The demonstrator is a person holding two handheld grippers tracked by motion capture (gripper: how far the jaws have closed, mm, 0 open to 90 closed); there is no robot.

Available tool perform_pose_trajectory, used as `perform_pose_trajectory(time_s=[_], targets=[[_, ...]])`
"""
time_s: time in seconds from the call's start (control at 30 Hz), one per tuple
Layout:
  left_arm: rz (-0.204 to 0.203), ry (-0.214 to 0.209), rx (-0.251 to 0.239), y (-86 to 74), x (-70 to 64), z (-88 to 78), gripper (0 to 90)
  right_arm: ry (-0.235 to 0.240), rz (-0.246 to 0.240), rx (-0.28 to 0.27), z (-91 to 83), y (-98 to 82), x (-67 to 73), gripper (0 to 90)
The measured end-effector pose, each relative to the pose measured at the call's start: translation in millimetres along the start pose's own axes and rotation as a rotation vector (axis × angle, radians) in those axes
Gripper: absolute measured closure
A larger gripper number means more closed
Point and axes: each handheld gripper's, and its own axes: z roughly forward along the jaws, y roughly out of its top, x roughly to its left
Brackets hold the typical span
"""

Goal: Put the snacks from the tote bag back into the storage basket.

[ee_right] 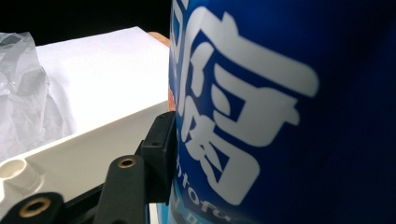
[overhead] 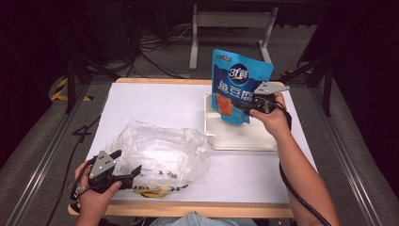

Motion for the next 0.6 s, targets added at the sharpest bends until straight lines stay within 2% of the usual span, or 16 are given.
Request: perform_pose_trajectory(time_s=[0.3,0.6], targets=[[0.002,0.001,-0.001,0.1,0.0,-0.3,12.7,-0.005,0.008,0.007,4.7,-8.9,-0.9,51.0],[0.001,0.003,-0.001,0.0,0.1,-0.5,12.7,-0.004,-0.004,0.009,9.0,-16.2,-0.9,51.0]])
